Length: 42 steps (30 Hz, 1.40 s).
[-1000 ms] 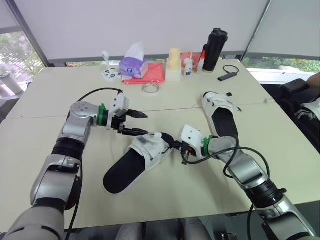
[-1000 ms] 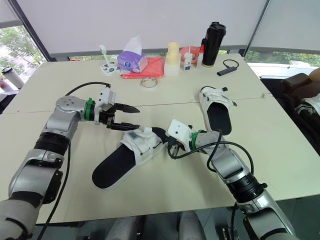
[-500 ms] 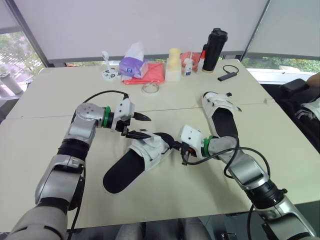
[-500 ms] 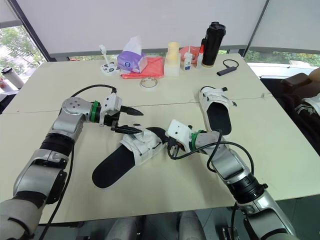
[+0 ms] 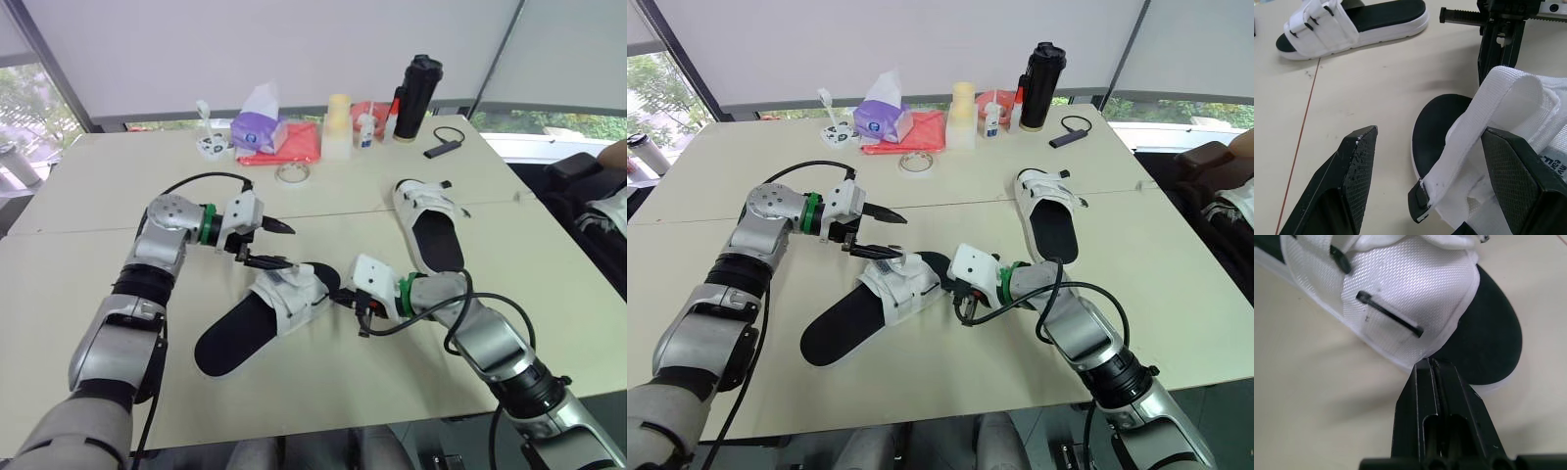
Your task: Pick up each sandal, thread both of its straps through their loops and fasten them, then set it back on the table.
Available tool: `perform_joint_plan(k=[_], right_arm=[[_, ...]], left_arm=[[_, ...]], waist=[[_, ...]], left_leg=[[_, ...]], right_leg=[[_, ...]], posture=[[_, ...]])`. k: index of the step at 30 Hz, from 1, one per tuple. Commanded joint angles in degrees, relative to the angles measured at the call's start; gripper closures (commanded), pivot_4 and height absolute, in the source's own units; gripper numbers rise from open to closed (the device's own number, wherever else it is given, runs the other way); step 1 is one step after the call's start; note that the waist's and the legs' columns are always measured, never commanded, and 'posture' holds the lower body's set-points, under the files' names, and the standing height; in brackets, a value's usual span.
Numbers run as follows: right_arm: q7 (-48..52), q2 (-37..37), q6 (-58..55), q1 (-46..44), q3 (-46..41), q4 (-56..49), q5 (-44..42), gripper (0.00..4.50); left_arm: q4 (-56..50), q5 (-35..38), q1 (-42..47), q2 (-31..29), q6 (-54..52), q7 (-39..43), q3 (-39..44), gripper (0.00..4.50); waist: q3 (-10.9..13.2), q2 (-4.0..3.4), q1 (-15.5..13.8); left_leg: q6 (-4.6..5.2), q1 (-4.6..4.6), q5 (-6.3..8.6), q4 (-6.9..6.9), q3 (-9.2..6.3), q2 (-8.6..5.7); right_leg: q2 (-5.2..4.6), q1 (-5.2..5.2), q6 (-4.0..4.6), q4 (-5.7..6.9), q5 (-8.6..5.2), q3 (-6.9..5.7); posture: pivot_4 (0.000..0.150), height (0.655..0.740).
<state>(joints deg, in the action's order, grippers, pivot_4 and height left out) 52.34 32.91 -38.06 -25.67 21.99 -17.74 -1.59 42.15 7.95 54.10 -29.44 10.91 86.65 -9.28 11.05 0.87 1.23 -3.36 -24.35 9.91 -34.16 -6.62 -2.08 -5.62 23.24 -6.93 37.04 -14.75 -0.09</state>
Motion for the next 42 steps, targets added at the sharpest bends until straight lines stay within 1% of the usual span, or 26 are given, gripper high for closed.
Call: perform_joint_plan(k=[1,9,13,17,24,27,34,42], right_arm=[[1.9,0.2,-0.9,0.6,1.4,-3.4,-2.1,4.5],[0.8,1.2,0.5,-0.2,1.1,-2.0,-1.0,4.5],[1.8,2.8,0.3,-1.1,-0.6,-2.2,-2.1,4.5],[1.6,3.7,0.8,-2.3,-2.0,-1.7,-1.9,4.5],[0.1,4.0,3.9,-5.4,-3.5,3.0,-0.8,4.5],[-0.8,2.9,5.1,-6.4,-3.6,5.1,-0.6,4.5],[-1.7,-2.4,6.9,-7.8,-2.1,9.5,-1.2,4.5],[-1.6,-5.3,8.0,-7.8,0.3,12.6,0.0,4.5]], left_arm=[[-0.7,-0.1,1.9,-1.1,1.6,1.4,0.4,1.07],[1.5,-0.4,4.5,-2.5,2.8,1.3,1.3,1.07],[0.4,0.2,4.2,-2.5,2.0,2.3,1.0,1.07],[-0.6,0.6,3.9,-2.2,1.3,2.9,1.0,1.07],[-0.1,0.2,4.1,-0.6,2.0,3.1,0.5,1.07],[-0.2,0.1,4.1,-0.2,2.0,3.5,0.3,1.07],[0.0,-0.6,4.1,0.8,2.7,3.9,-0.6,1.07],[0.1,-0.4,4.3,-1.7,2.7,4.6,0.3,1.07]], waist=[[0.0,0.0,-0.1],[0.0,0.0,-0.2],[0.0,0.01,-0.2],[0.0,0.01,-0.2],[0.0,0.01,-0.2],[0.0,0.01,-0.2],[0.0,0.01,-0.1],[0.0,0.01,0.0]], left_leg=[[0.0,0.0,0.0,0.0,0.0,0.0],[0.0,-0.03,0.0,-0.02,0.0,-0.01],[0.0,-0.04,0.0,-0.02,0.0,-0.01],[0.0,-0.04,0.0,-0.02,0.0,0.0],[0.0,-0.05,0.0,-0.02,0.0,-0.01],[0.0,-0.05,0.0,-0.02,0.0,-0.01],[0.0,-0.04,0.0,-0.02,0.0,-0.01],[0.0,-0.04,0.0,-0.02,0.0,-0.01]], right_leg=[[0.0,0.01,0.0,0.0,0.0,0.0],[0.0,0.01,-0.01,-0.01,0.0,0.0],[0.0,0.01,-0.01,-0.01,0.0,0.0],[0.0,0.02,-0.01,0.0,0.0,0.0],[0.0,0.02,-0.01,0.0,0.0,0.0],[0.0,0.02,-0.01,-0.01,0.0,0.0],[0.0,0.03,-0.01,0.02,0.0,0.0],[0.0,0.05,-0.01,0.04,0.0,0.0]], posture=[[0.15,0.74],[0.15,0.74],[0.15,0.74],[0.15,0.74],[0.15,0.74],[0.15,0.74],[0.15,0.74],[0.15,0.74]])
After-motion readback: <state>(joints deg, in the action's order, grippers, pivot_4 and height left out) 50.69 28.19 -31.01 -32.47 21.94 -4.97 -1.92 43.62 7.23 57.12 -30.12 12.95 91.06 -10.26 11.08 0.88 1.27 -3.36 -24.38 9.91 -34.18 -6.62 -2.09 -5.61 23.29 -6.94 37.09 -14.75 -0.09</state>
